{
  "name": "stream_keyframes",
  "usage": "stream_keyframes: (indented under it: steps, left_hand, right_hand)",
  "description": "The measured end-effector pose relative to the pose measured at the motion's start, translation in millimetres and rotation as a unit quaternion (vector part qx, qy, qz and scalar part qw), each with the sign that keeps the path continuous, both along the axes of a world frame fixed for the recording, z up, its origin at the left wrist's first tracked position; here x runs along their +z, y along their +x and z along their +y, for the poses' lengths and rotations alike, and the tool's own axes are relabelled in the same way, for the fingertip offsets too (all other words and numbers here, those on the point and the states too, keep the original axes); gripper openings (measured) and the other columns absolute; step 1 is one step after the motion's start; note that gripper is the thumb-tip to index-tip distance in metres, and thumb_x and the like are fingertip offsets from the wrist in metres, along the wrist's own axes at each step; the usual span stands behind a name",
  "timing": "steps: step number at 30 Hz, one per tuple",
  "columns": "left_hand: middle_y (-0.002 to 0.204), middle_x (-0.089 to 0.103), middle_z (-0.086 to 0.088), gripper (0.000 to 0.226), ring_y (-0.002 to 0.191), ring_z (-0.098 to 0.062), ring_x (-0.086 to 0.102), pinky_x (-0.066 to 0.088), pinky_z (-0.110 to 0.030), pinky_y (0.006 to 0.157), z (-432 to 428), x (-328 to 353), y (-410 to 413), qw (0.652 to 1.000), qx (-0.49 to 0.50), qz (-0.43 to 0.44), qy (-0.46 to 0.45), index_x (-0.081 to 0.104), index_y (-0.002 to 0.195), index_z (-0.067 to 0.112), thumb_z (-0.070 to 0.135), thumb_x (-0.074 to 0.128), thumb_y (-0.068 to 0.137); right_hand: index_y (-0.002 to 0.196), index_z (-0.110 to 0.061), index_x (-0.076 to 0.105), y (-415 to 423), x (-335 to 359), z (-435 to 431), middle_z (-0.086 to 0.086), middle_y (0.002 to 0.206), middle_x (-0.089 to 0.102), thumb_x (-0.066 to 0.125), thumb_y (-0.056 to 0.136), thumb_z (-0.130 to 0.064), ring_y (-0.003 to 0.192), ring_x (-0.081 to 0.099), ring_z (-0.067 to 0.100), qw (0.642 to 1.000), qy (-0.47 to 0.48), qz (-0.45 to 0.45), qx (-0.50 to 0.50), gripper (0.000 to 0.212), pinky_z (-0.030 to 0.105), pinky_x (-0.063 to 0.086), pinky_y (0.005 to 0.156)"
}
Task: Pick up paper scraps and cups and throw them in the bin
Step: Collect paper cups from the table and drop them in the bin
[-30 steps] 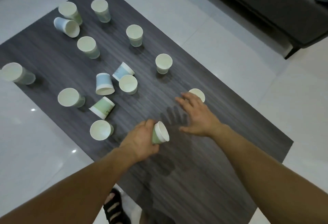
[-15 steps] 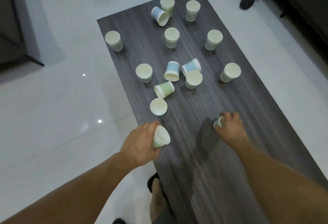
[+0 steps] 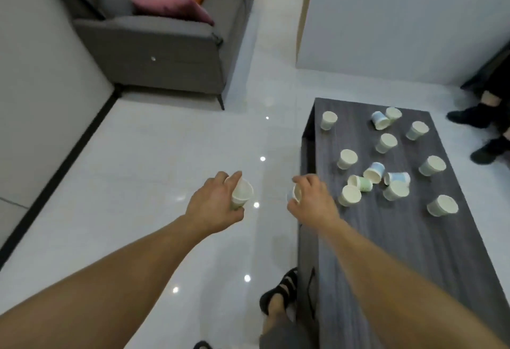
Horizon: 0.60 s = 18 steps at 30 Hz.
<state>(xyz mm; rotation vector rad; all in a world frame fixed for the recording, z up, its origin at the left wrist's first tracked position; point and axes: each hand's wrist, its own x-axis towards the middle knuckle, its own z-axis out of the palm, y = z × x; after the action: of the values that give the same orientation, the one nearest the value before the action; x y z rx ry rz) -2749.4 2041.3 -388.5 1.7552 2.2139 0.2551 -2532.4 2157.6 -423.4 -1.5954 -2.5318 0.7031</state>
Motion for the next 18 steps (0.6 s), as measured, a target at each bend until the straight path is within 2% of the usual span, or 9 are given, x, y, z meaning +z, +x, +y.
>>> stream_keyframes:
  steps: [8, 13, 18]
  left_hand:
    - [0.130, 0.042, -0.002, 0.087, 0.112, -0.023, 0.050, 0.047, -0.034, 0.084, -167, 82, -97, 0.971, 0.233, 0.015, 0.061, 0.024, 0.148, 0.024, 0.053, 0.064, 0.077]
    - [0.131, 0.039, -0.002, 0.085, 0.114, -0.023, 0.048, 0.044, -0.033, 0.085, -251, 106, -110, 0.920, 0.382, 0.022, 0.083, 0.024, 0.148, 0.025, 0.054, 0.061, 0.077]
    - [0.134, 0.039, -0.002, 0.085, 0.116, -0.023, 0.048, 0.046, -0.034, 0.091, -333, 118, -93, 0.866, 0.493, 0.007, 0.083, 0.028, 0.147, 0.026, 0.043, 0.069, 0.075]
  right_hand:
    - [0.139, -0.022, 0.043, -160, 86, -115, 0.002, 0.136, 0.040, 0.058, 0.084, -0.028, 0.118, 0.042, 0.025, 0.970, 0.051, 0.043, 0.234, 0.058, 0.035, 0.045, 0.088]
    - [0.140, -0.026, 0.040, -225, 120, -170, -0.002, 0.138, 0.037, 0.060, 0.084, -0.033, 0.120, 0.041, 0.021, 0.919, 0.063, 0.052, 0.385, 0.060, 0.034, 0.047, 0.092]
    - [0.140, -0.026, 0.040, -261, 140, -231, -0.001, 0.137, 0.039, 0.060, 0.083, -0.033, 0.120, 0.042, 0.022, 0.856, 0.068, 0.068, 0.508, 0.061, 0.034, 0.047, 0.091]
